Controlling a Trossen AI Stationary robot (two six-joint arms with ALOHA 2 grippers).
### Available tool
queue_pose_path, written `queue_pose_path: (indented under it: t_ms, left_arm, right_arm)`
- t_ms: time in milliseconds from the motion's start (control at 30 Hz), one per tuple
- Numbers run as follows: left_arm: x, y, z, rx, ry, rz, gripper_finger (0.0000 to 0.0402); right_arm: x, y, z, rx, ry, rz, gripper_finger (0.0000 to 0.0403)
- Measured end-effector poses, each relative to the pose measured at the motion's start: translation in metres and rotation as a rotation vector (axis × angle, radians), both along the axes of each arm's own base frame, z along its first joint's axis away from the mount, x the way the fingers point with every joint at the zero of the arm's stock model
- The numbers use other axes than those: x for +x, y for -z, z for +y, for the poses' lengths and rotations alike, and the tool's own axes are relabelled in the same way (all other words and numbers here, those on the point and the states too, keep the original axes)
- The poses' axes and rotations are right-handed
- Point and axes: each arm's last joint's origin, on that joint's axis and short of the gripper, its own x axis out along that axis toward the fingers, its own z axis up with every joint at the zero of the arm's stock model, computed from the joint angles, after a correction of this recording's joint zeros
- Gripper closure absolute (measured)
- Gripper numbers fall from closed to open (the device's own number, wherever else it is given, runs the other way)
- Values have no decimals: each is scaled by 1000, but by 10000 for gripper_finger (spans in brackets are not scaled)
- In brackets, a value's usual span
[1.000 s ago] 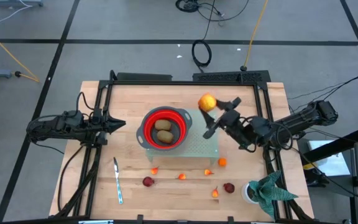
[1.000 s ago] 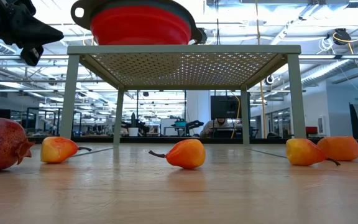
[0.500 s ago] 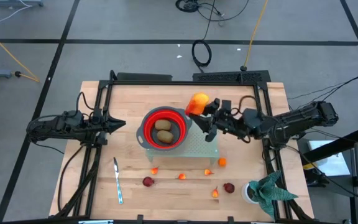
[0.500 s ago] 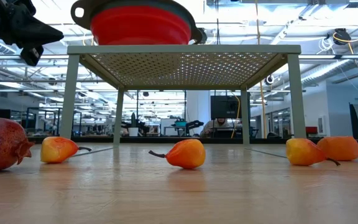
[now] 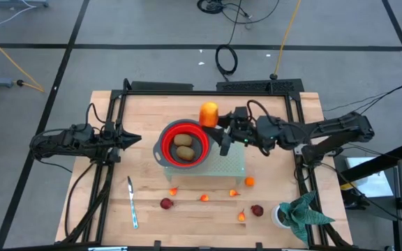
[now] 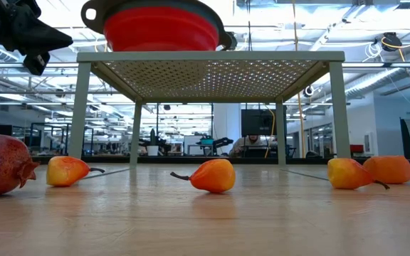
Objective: Pick & Place Fruit
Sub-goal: Put the mango fruit into the strainer
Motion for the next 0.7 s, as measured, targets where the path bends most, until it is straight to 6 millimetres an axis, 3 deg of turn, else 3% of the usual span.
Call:
queue_pose_path:
  t_ms: [700]
  left_arm:
    - [0,0,0,7,1,2,378]
  right_arm:
    - [53,65,-17,213,-157,191,180]
